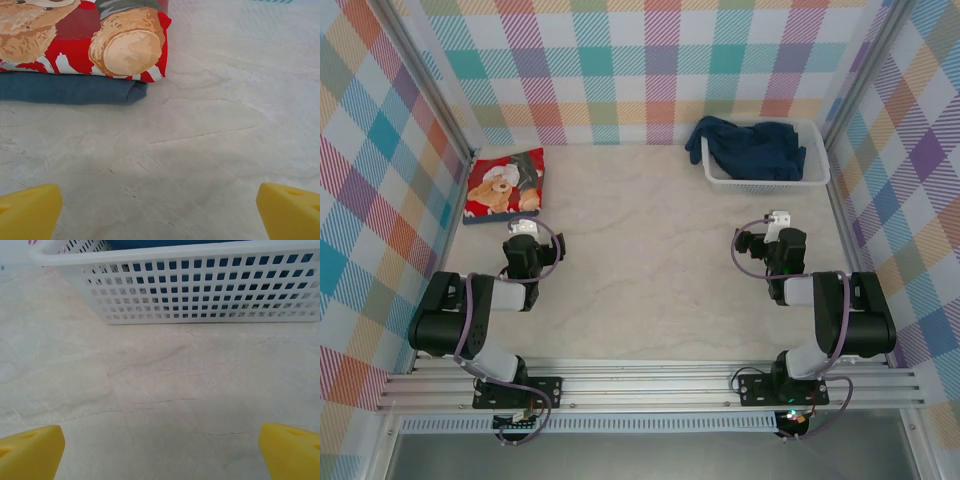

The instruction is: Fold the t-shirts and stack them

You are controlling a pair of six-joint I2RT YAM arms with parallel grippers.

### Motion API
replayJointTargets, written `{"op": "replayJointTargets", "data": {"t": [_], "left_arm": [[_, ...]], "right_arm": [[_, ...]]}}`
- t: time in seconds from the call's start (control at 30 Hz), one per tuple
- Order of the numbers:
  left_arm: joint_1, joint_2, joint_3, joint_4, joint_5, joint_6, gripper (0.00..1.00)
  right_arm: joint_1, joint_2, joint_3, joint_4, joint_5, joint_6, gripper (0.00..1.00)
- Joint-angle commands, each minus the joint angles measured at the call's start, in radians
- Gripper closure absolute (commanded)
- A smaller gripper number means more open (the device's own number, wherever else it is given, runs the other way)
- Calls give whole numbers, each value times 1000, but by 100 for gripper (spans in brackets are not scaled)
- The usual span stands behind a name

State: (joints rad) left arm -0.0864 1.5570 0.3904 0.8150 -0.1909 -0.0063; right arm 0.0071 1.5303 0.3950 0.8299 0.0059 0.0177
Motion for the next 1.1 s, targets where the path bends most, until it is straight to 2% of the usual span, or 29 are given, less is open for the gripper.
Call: {"op": "replayJointTargets", "data": {"t": [0.0,0.67,0.73,0.83,0.93,1.0,1.07], "left_arm": [[10,8,16,16,13,9,0],[11,6,15,19,14,9,0],[8,-30,24,-21,-6,4,0],[-42,-175,42,-161,-154,13,0],[-135,-329,93,-310,-263,18,0],[-217,-402,194,-446,-307,35,0],[-288,-452,274,-451,-361,79,0]], "right_arm": [[0,5,15,5,-21,-10,0],[0,4,12,10,-21,-10,0],[5,-25,2,11,-17,-16,0],[37,-170,6,-117,75,-20,0],[76,-382,47,-279,154,0,0],[100,-501,186,-509,213,51,0],[113,-539,386,-741,233,135,0]]}}
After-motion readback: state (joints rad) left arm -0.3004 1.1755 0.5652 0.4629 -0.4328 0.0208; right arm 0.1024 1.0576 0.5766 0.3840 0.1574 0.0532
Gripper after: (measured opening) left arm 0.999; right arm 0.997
